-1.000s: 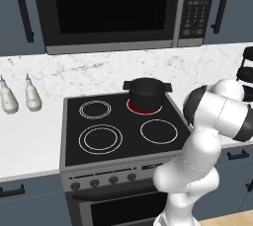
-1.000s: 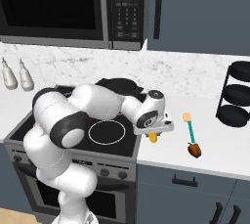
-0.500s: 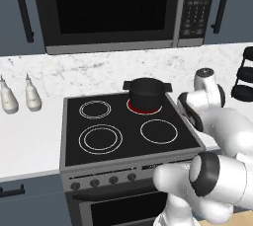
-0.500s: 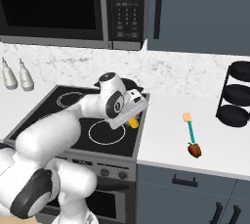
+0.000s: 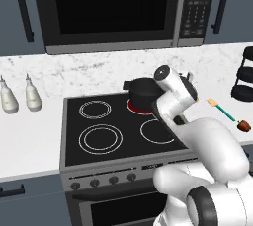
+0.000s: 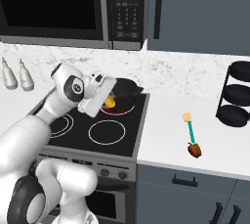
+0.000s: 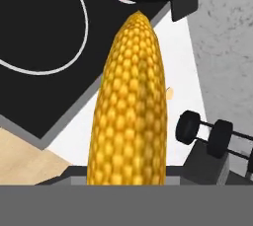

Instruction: Put the bell pepper and corn in the pot. Retrieve the spatula and lightly stir the vegetables in the pot.

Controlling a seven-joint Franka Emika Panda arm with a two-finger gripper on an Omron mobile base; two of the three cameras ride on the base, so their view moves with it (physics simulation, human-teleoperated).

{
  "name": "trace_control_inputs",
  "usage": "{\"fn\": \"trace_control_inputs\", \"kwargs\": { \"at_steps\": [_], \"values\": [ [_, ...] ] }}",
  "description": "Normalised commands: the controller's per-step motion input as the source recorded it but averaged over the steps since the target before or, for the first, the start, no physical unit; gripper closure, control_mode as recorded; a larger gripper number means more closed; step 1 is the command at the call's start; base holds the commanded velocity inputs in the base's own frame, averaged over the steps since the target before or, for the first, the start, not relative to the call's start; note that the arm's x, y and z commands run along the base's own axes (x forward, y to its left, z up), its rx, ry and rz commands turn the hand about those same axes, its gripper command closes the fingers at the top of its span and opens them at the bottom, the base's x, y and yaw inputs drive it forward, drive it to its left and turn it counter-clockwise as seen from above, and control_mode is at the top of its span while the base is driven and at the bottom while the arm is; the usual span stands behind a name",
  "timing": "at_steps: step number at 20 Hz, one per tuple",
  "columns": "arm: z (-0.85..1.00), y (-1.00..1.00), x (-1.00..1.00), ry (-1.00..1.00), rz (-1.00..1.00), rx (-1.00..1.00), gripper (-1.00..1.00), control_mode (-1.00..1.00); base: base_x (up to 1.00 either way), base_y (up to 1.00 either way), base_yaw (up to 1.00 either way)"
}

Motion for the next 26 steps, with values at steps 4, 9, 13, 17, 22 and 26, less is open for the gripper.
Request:
{"fn": "trace_control_inputs", "kwargs": {
  "at_steps": [4, 9, 13, 17, 22, 26],
  "values": [
    [0.42, 0.38, 0.86, 0.18, 0.0, -0.22, 1.0, -1.0, 0.0, 0.0, 0.0],
    [-0.12, 0.22, 1.0, 0.32, 0.0, -0.2, 1.0, -1.0, 0.0, 0.0, 0.0],
    [-0.09, 0.0, 0.83, 0.21, 0.0, -0.11, 1.0, -1.0, 0.0, 0.0, 0.0],
    [-0.14, 0.0, 0.56, 0.16, 0.0, -0.07, 1.0, -1.0, 0.0, 0.0, 0.0],
    [-0.42, 0.0, 0.53, 0.12, 0.0, -0.08, 1.0, -1.0, 0.0, 0.0, 0.0],
    [-0.33, -0.02, 0.45, 0.04, 0.0, -0.07, 1.0, -1.0, 0.0, 0.0, 0.0]
  ]
}}
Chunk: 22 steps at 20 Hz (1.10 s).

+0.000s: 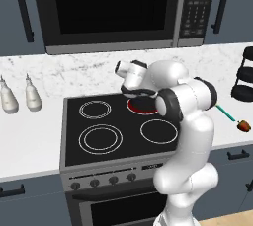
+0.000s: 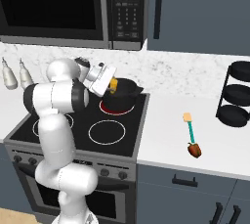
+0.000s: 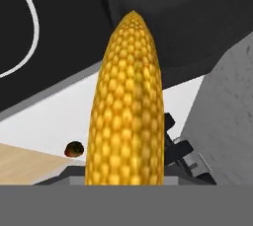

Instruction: Put the bell pepper and corn in the pot. Retrieve the spatula and lightly stir the vegetables in the pot.

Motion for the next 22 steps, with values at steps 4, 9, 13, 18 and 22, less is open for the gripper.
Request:
{"fn": "trace_control_inputs", "kwargs": {
  "at_steps": [4, 9, 13, 18, 22],
  "values": [
    [-0.08, -0.06, 0.36, 0.02, 0.0, -0.03, 1.0, -1.0, 0.0, 0.0, 0.0],
    [-0.06, -0.06, 0.3, 0.04, 0.0, 0.0, -1.0, -1.0, 0.0, 0.0, 0.0],
    [-0.01, -0.13, 0.15, 0.01, 0.0, 0.0, -1.0, -1.0, 0.0, 0.0, 0.0],
    [0.0, -0.16, 0.05, 0.0, 0.0, 0.0, -1.0, -1.0, 0.0, 0.0, 0.0],
    [0.0, -0.04, -0.69, -0.03, 0.0, 0.0, -1.0, -1.0, 0.0, 0.0, 0.0]
  ]
}}
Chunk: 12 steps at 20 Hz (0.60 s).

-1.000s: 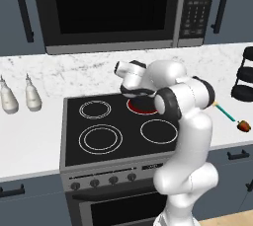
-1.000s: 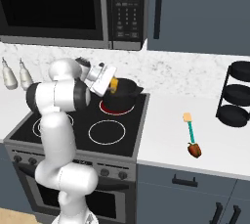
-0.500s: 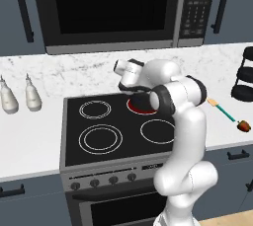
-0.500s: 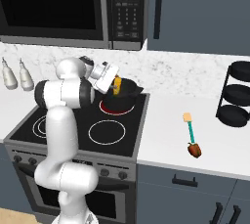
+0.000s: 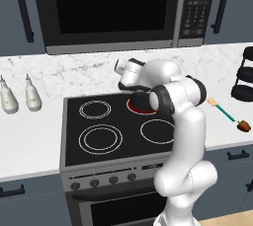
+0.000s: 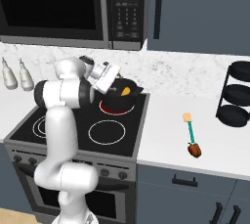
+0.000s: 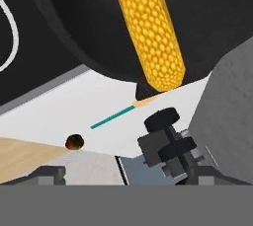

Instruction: Put the bell pepper and corn in the pot. Retrieve the spatula and lightly stir the vegetables in the pot.

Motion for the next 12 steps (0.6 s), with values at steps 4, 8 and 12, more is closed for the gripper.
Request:
{"fn": "trace_control_inputs", "kwargs": {
  "at_steps": [4, 8, 12],
  "values": [
    [0.02, 0.16, -1.0, -0.06, -0.01, 0.0, -1.0, -1.0, 0.0, 0.0, 0.0],
    [0.22, 0.03, -1.0, -0.08, -0.06, 0.02, -1.0, -1.0, 0.0, 0.0, 0.0],
    [0.08, -0.09, -1.0, -0.02, -0.02, 0.09, -1.0, -1.0, 0.0, 0.0, 0.0]
  ]
}}
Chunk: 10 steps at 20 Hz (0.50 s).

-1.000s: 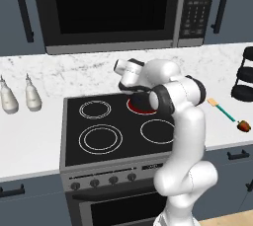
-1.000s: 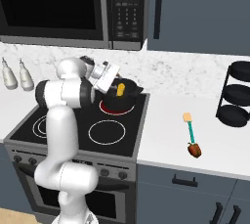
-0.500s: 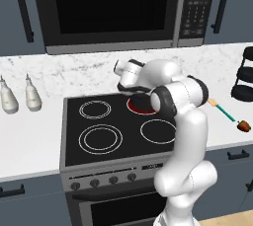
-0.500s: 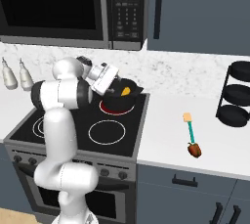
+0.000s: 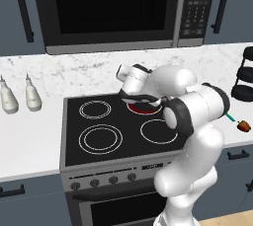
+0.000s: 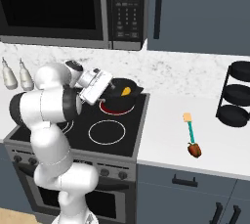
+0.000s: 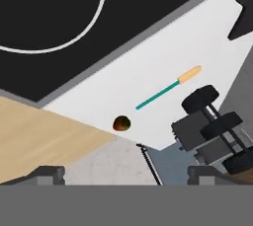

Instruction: Put the bell pepper and corn in the pot. Retrieve the spatula and lightly stir the vegetables in the pot.

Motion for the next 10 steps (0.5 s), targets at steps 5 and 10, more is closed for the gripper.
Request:
{"fn": "trace_control_inputs", "kwargs": {
  "at_steps": [5, 10],
  "values": [
    [-0.02, -0.32, -1.0, 0.0, 0.0, 0.14, -1.0, -1.0, 0.0, 0.0, 0.0],
    [-0.05, -0.9, -1.0, -0.02, 0.0, 0.12, -1.0, -1.0, 0.0, 0.0, 0.0]
  ]
}}
